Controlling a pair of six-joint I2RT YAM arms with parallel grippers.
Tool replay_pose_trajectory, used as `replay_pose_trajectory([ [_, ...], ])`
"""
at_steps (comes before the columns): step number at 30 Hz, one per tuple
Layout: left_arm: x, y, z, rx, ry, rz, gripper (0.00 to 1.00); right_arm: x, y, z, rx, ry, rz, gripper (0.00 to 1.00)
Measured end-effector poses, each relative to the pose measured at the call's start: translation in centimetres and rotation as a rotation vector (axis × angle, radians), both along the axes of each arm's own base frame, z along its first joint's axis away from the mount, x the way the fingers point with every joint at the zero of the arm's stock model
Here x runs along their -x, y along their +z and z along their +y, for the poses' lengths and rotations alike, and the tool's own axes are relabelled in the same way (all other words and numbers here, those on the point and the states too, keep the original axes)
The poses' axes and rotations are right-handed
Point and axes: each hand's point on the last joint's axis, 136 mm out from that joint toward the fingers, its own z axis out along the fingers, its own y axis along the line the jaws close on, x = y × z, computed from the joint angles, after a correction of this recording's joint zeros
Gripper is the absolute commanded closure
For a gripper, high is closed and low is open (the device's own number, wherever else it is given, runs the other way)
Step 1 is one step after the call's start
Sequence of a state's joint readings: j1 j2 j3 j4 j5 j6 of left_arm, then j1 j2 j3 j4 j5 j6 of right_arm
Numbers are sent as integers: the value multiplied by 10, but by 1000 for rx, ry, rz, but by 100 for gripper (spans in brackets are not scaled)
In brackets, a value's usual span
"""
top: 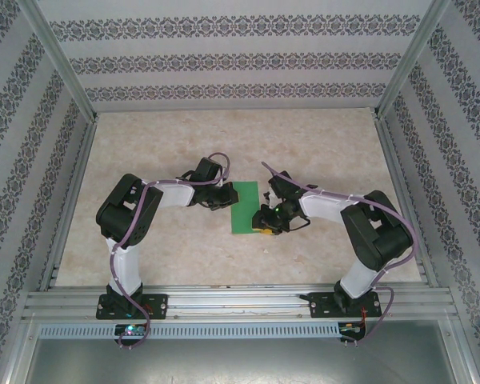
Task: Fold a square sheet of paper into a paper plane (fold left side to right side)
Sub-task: Fold the triangle a second time at the center of the table.
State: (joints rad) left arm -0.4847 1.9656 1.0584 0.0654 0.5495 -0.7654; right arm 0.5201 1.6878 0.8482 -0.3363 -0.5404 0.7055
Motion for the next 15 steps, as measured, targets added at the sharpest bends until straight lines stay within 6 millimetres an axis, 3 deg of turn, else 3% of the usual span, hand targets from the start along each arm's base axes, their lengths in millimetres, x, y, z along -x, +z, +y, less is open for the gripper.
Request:
replay_pose_trajectory([
  [10, 1, 1, -1, 6, -5, 1, 94, -4, 0, -3, 25, -9, -12, 65],
  [15, 4, 2, -3, 15, -17, 16, 93, -3, -1, -4, 31, -8, -7, 71],
])
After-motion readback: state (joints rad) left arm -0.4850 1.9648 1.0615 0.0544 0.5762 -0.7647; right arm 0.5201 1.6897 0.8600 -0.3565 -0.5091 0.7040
